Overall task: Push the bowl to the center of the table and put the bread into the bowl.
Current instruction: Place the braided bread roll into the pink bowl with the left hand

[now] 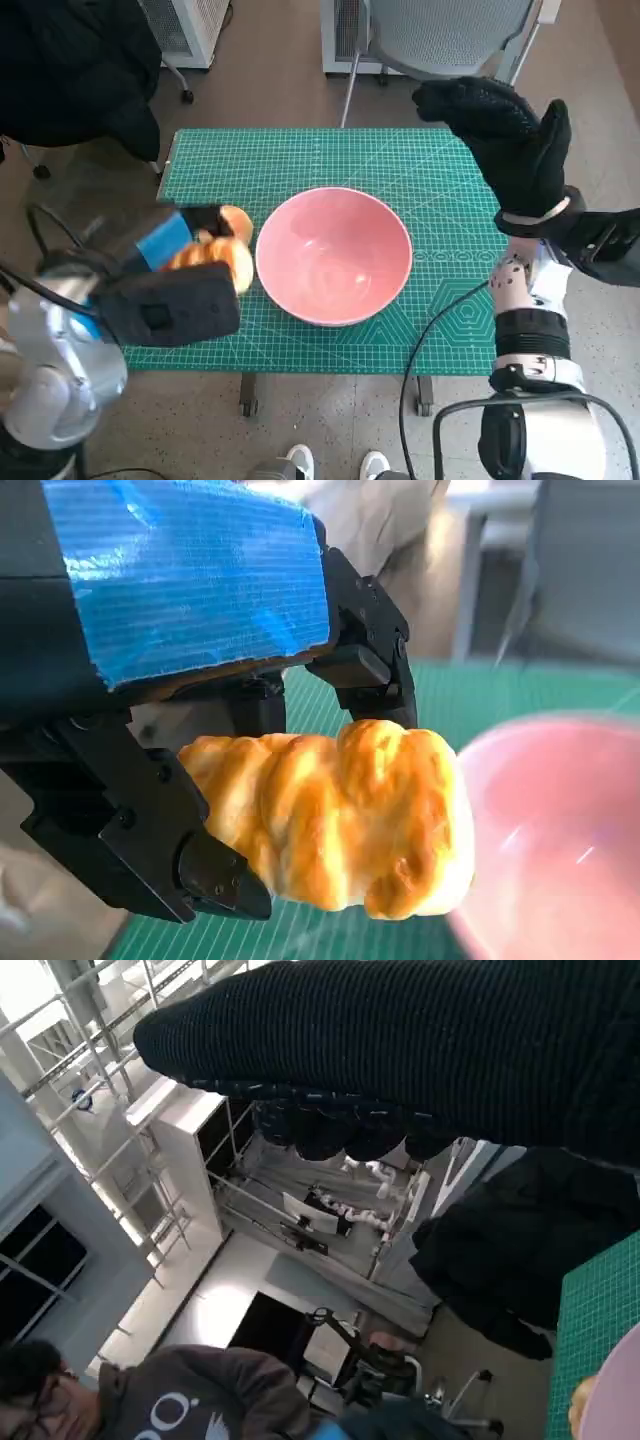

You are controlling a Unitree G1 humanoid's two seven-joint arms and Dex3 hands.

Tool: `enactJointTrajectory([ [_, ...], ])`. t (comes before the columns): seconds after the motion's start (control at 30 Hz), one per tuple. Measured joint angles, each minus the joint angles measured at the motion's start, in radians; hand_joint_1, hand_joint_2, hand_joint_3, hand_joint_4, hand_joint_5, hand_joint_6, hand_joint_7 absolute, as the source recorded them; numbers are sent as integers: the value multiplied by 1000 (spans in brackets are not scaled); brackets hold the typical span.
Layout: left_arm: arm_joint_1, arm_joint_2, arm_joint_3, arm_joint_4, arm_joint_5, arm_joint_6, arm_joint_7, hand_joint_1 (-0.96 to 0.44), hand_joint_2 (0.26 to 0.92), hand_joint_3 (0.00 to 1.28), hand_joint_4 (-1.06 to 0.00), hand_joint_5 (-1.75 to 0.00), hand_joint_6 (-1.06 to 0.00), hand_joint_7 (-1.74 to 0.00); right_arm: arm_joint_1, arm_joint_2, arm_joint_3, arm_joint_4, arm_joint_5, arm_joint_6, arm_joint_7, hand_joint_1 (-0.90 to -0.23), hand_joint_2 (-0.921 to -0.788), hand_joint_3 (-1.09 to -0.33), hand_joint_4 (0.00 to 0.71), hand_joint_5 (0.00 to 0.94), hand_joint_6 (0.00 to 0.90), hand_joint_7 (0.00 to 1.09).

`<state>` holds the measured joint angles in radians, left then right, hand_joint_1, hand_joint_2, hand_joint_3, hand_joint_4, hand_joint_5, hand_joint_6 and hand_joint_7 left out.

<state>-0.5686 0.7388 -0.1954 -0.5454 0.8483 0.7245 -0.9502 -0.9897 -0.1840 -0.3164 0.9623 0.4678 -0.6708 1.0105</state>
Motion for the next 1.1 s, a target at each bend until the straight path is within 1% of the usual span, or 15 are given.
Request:
enactJointTrajectory([
  [0.03, -13, 0, 6, -7, -3, -4, 0, 7, 690, 471, -653, -1432, -746, -918, 0, 0, 0, -1, 0, 0, 0, -733, -921, -852, 290, 1, 329, 5],
  [0.2, -72, -2, 20, -16, -25, -47, 13, 9, 608, 619, -638, -1497, -758, -937, 0, 0, 0, -3, 0, -1, 0, -722, -921, -863, 291, 1, 330, 5],
  [0.4, -169, -35, -12, 18, -27, -62, 12, 8, 648, 546, -655, -1452, -744, -934, 2, -1, -1, -5, 1, -1, 0, -719, -921, -866, 291, 1, 330, 4],
  [0.5, -223, -66, -43, 49, -27, -82, 15, 8, 693, 460, -655, -1433, -762, -890, 2, 0, 0, -7, 2, -1, 0, -715, -921, -869, 292, 1, 329, 4],
  [0.63, -267, -115, -83, 102, -29, -134, 51, 8, 717, 426, -625, -1460, -779, -857, 3, 2, 0, -10, 2, -1, 1, -706, -921, -872, 290, 0, 328, 3],
  [0.73, -302, -171, -130, 170, -19, -152, 78, 4, 742, 431, -593, -1362, -649, -1144, 4, 3, 0, -11, 2, -2, 1, -706, -921, -872, 290, 0, 327, 2],
  [0.77, -313, -192, -147, 196, -11, -152, 86, 4, 776, 421, -541, -1389, -577, -1237, 4, 3, 0, -12, 2, -4, 1, -707, -921, -872, 290, 0, 326, 1],
  [0.8, -323, -213, -166, 226, 0, -152, 94, 80, 747, 499, -526, -1437, -483, -1119, 5, 4, 1, -12, 1, -4, 1, -711, -921, -873, 290, 0, 325, 1],
  [0.83, -336, -235, -185, 257, 13, -150, 105, 195, 677, 665, -505, -1527, -386, -865, 6, 4, 1, -13, 1, -5, 1, -716, -921, -873, 290, 0, 323, 1],
  [0.87, -347, -259, -203, 291, 24, -147, 115, 265, 654, 717, -503, -1550, -316, -652, 7, 5, 2, -14, 0, -5, 1, -722, -921, -873, 289, 0, 322, 0],
  [0.9, -360, -283, -224, 325, 38, -143, 123, 289, 646, 735, -503, -1558, -291, -575, 8, 5, 2, -17, 0, -5, 1, -724, -921, -873, 289, 0, 321, 0],
  [0.93, -371, -305, -245, 361, 55, -138, 128, 306, 660, 713, -499, -1553, -293, -517, 9, 6, 3, -20, 0, -5, 1, -726, -921, -873, 289, 0, 321, 0],
  [1.0, -393, -340, -276, 423, 75, -135, 135, 342, 725, 595, -500, -1517, -332, -318, 13, 6, 4, -26, 0, -5, 0, -730, -921, -874, 289, 0, 320, 0],
  [1.03, -401, -357, -288, 450, 83, -136, 137, 351, 724, 628, -468, -1556, -389, -265, 14, 6, 6, -29, 0, -5, 0, -731, -921, -874, 289, 0, 320, 0],
  [1.1, -419, -385, -304, 511, 85, -144, 149, 363, 693, 729, -424, -1634, -505, -254, 19, 4, 6, -35, 0, -5, 0, -732, -921, -875, 288, 0, 320, 0],
])
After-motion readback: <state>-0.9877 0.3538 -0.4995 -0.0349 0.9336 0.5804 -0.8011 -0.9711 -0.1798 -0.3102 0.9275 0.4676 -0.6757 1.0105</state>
